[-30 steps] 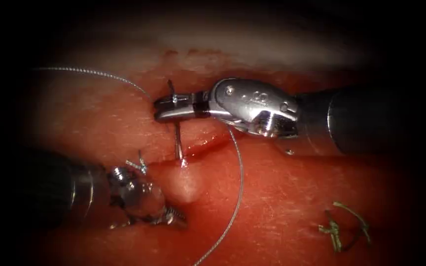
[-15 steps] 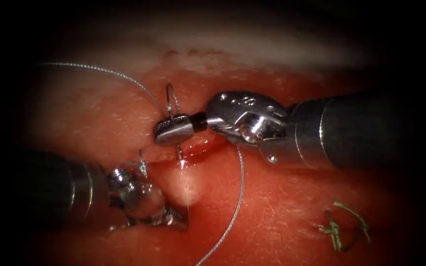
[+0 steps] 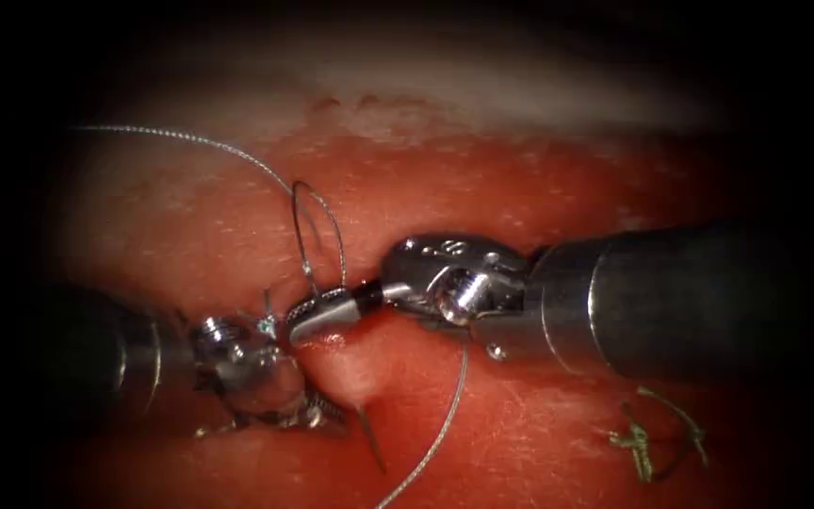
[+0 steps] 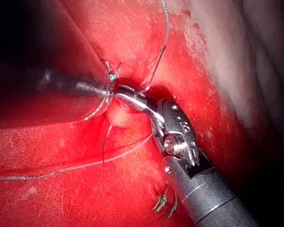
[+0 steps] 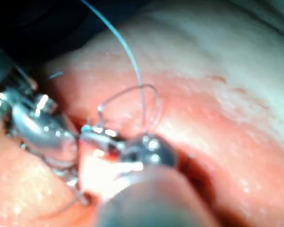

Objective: Wound Closure

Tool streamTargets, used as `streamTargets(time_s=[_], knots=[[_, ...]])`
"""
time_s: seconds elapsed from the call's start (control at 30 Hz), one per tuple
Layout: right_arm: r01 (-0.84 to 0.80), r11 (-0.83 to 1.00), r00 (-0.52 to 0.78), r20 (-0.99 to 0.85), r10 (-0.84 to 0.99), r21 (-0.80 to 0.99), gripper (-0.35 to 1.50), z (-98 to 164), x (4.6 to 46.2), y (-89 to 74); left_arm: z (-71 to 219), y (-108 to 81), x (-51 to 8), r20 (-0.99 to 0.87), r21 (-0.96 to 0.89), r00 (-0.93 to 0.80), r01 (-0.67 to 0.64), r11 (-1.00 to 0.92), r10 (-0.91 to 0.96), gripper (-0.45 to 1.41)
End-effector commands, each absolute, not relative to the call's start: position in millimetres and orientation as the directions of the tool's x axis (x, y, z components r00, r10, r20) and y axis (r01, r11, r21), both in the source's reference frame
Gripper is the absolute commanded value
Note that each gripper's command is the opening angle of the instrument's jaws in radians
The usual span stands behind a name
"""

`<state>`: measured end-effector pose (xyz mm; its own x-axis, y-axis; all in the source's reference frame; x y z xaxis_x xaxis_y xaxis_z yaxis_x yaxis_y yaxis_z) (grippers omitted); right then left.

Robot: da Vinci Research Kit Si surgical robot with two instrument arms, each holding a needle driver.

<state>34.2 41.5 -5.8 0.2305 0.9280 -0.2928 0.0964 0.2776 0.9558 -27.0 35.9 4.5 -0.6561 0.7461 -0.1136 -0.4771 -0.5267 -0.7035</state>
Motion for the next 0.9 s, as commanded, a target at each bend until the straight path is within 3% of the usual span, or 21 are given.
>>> streamTargets(time_s=[0.03, 0.07, 0.13, 0.27, 0.53, 0.9], knots=[[0.024, 0.386, 0.150, -0.385, 0.911, 0.922, 0.44, -4.3, 34.3, 42.2, 4.4, 35.8, -27.4, -0.150, -0.690, -0.662, -0.462, -0.557, 0.734, 0.16], [0.024, 0.386, 0.150, -0.385, 0.911, 0.922, 0.44, -4.3, 34.3, 42.2, 4.4, 35.8, -27.4, -0.150, -0.690, -0.662, -0.462, -0.557, 0.734, 0.16], [-0.064, 0.451, 0.104, -0.443, 0.890, 0.890, 0.93, -3.5, 33.2, 43.6, 3.8, 35.9, -27.1, -0.194, -0.680, -0.671, -0.433, -0.591, 0.715, 0.20], [-0.176, 0.488, 0.088, -0.480, 0.873, 0.855, 1.18, -2.8, 31.0, 45.1, 3.2, 35.4, -25.9, -0.281, -0.652, -0.684, -0.379, -0.657, 0.673, 0.28], [-0.254, 0.516, 0.069, -0.517, 0.853, 0.818, 1.20, -3.6, 28.1, 47.0, 0.0, 35.2, -24.4, -0.562, -0.483, -0.620, -0.291, -0.826, 0.547, 0.43], [-0.254, 0.519, 0.069, -0.520, 0.851, 0.816, 1.18, -3.2, 28.2, 47.0, -0.8, 34.5, -28.4, -0.697, -0.403, -0.518, -0.288, -0.869, 0.496, 0.50]])
